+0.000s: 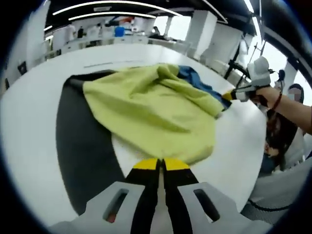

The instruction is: Fold the garment on the visible template until the final outline fits inside the template.

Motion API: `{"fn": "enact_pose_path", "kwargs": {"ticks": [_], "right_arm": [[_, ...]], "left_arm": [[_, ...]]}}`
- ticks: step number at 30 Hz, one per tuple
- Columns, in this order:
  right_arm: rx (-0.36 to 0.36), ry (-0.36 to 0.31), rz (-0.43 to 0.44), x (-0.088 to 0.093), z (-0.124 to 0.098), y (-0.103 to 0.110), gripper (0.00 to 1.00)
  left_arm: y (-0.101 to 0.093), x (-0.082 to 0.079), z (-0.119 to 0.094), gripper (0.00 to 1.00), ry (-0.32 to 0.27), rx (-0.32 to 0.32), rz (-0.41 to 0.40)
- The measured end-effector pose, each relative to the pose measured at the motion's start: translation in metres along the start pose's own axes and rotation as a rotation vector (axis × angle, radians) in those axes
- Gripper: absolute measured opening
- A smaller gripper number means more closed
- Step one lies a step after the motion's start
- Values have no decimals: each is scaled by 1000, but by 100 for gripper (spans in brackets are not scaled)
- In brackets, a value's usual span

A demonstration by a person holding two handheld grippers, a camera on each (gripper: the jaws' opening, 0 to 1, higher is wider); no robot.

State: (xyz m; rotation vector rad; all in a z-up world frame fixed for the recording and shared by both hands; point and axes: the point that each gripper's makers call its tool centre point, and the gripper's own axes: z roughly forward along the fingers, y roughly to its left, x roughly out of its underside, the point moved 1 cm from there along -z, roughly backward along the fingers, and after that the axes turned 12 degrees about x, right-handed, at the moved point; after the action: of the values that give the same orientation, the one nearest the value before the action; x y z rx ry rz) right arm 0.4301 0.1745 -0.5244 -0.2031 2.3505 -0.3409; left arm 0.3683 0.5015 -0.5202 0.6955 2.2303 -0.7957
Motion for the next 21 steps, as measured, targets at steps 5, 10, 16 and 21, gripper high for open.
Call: {"fn": "enact_pose_path", "kwargs": {"ticks": [5, 10, 16, 21], "right_arm": [[36, 15, -19, 3, 7, -26, 0], [78, 35, -71, 8, 11, -48, 0], [127, 58, -110, 12, 13, -76, 0], [146, 68, -141, 15, 17, -90, 0]], "left_arm": [[5, 7, -8, 0, 38, 6, 20], [6, 11, -16, 0, 58, 25, 10], [11, 16, -26, 0, 98, 33, 22], [12, 17, -33, 0, 113, 52, 28]]}}
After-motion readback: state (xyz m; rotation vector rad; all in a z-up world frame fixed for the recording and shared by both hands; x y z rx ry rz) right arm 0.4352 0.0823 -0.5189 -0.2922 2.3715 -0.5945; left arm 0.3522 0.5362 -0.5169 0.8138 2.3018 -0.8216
